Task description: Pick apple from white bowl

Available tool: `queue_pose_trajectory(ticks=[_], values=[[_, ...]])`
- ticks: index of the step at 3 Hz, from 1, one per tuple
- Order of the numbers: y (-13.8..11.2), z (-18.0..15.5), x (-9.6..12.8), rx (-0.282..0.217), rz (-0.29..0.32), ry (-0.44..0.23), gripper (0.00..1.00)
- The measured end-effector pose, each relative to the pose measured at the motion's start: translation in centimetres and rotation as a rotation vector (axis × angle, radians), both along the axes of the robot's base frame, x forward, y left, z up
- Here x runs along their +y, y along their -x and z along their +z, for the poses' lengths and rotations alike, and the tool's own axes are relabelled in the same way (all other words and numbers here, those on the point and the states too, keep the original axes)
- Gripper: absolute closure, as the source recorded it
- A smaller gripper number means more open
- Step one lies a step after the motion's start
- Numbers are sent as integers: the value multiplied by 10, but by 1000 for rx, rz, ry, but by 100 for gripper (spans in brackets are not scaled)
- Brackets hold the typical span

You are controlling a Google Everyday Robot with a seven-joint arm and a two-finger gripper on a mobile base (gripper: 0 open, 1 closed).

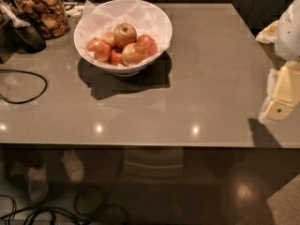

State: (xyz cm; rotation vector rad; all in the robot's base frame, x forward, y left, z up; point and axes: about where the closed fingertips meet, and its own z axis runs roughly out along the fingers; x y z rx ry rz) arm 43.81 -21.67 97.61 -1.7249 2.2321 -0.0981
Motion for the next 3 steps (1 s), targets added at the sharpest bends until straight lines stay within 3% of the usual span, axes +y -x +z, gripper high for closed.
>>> queue_pose_trajectory(ticks=[1,2,3], values=[[0,0,0,0,0,0,0],[-23,11,22,20,-3,-14,0],[-74,41,67,-13,27,-38,0]])
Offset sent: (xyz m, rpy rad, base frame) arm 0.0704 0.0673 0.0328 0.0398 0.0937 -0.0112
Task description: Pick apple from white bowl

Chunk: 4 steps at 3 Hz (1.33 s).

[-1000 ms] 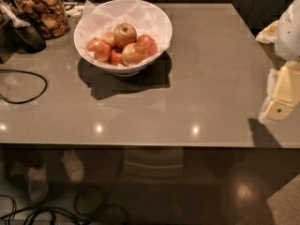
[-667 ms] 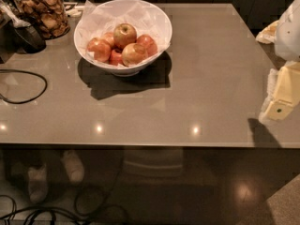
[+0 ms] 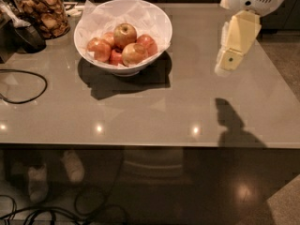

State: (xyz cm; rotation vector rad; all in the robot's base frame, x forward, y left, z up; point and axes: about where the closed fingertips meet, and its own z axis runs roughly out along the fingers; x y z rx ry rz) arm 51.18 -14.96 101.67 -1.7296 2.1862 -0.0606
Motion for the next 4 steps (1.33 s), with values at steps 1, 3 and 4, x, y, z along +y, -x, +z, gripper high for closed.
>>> queue_pose_trajectory(ticks=[1,3,4], values=[[-3,1,2,-12,1,-5,0],[-79,10,77,-19,-2,-106,0],[-84,14,83,-41,3,-119,0]])
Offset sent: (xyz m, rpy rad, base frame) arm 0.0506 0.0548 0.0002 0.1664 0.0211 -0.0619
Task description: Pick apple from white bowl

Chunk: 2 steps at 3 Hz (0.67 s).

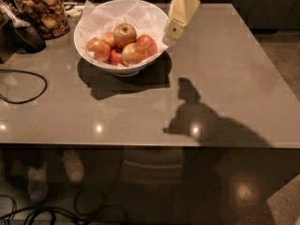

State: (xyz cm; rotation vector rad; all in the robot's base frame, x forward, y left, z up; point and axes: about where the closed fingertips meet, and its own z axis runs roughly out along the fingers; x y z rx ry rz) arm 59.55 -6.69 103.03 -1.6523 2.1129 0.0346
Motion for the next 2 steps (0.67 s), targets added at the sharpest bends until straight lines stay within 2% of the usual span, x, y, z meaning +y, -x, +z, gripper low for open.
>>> queue_pose_trajectory(ticks=[2], values=[[-38,-4,40,-13,-9,-69,0]])
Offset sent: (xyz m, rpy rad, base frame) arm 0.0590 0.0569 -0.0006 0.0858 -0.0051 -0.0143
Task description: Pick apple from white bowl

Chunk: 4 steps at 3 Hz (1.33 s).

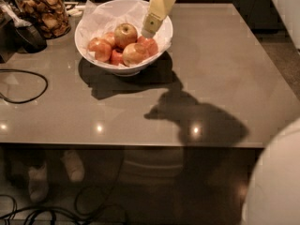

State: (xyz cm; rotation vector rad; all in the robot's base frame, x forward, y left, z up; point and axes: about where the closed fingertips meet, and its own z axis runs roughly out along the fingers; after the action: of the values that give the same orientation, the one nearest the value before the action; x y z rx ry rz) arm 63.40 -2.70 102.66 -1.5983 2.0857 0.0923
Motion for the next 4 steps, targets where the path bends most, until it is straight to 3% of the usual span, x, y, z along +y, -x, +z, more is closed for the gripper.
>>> queue_pose_trajectory(ticks=[2,4], values=[[-33,-7,27,13,2,-15,4],[-59,-18,33,27,-18,-18,25]])
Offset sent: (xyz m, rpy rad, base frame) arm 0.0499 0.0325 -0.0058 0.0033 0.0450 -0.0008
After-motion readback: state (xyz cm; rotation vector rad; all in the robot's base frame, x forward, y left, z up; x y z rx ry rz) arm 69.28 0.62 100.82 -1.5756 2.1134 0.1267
